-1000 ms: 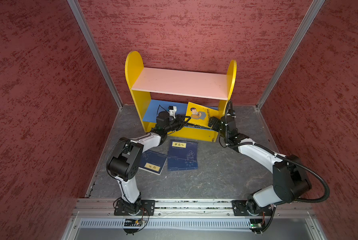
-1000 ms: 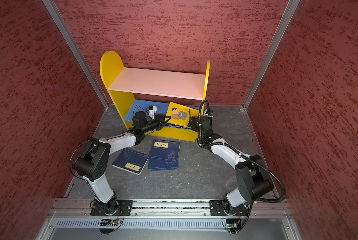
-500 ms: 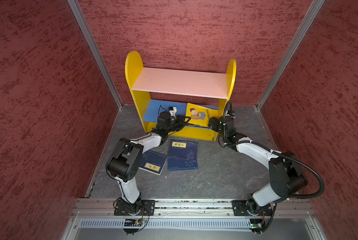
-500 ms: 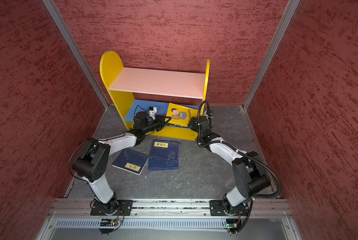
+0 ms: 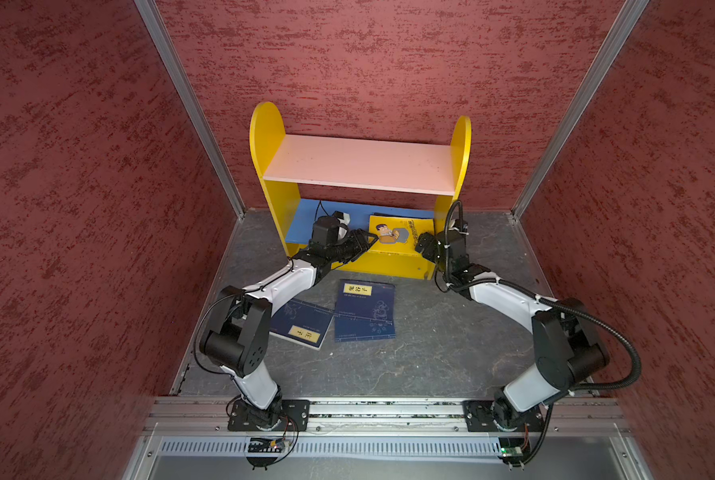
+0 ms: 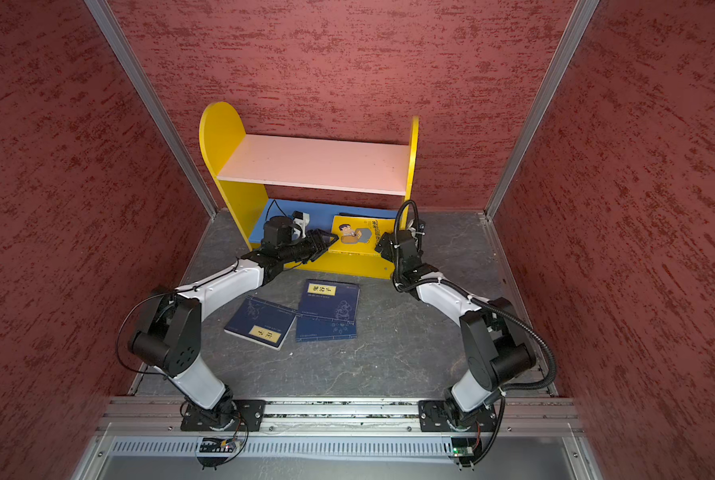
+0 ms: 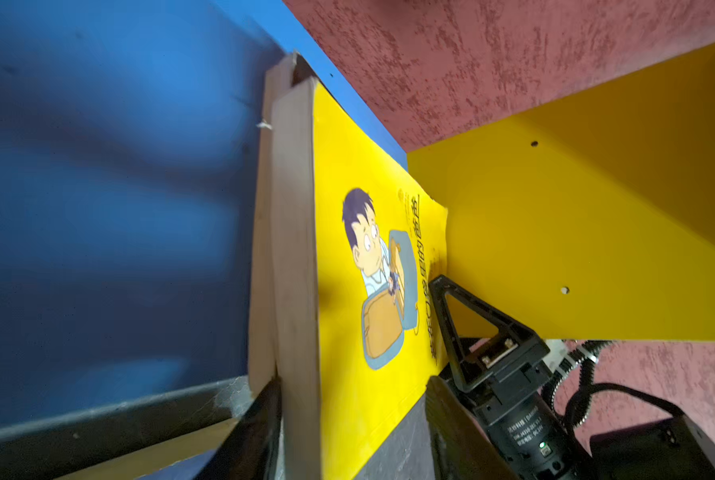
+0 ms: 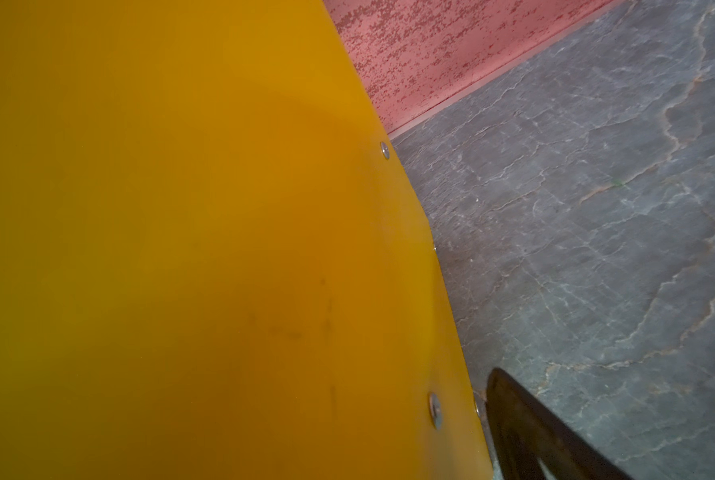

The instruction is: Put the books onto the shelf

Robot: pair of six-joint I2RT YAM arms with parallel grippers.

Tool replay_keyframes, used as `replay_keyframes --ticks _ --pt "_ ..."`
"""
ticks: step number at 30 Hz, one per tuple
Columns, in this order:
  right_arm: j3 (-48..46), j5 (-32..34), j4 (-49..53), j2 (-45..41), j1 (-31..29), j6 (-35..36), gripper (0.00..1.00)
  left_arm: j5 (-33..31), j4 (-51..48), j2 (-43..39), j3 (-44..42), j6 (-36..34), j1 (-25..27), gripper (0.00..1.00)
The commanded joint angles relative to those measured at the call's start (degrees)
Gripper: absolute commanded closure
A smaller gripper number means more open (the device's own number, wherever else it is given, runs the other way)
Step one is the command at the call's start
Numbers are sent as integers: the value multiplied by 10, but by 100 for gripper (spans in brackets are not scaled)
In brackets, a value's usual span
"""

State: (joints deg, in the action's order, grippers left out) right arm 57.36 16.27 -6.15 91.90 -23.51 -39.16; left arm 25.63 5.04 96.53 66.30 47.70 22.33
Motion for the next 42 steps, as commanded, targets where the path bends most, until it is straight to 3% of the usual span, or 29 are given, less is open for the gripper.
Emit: replay_keyframes --ticks 1,5,12,18,29,42 --pt "6 -8 32 18 1 6 3 -26 -56 -15 22 -47 -6 38" --pt "-3 -26 12 -2 0 20 3 -29 -51 -20 11 -64 -4 36" --pt "-55 -46 -47 -106 0 78 1 5 -46 -64 -27 -195 -4 30" --pt "-86 -73 -34 -179 0 113 1 7 -86 -91 -32 -259 -9 29" --pt "-126 -140 56 -213 0 132 1 -16 -75 -71 -29 -228 -11 27" --pt "-147 -126 17 -170 0 129 1 13 -39 -27 0 -171 -6 27"
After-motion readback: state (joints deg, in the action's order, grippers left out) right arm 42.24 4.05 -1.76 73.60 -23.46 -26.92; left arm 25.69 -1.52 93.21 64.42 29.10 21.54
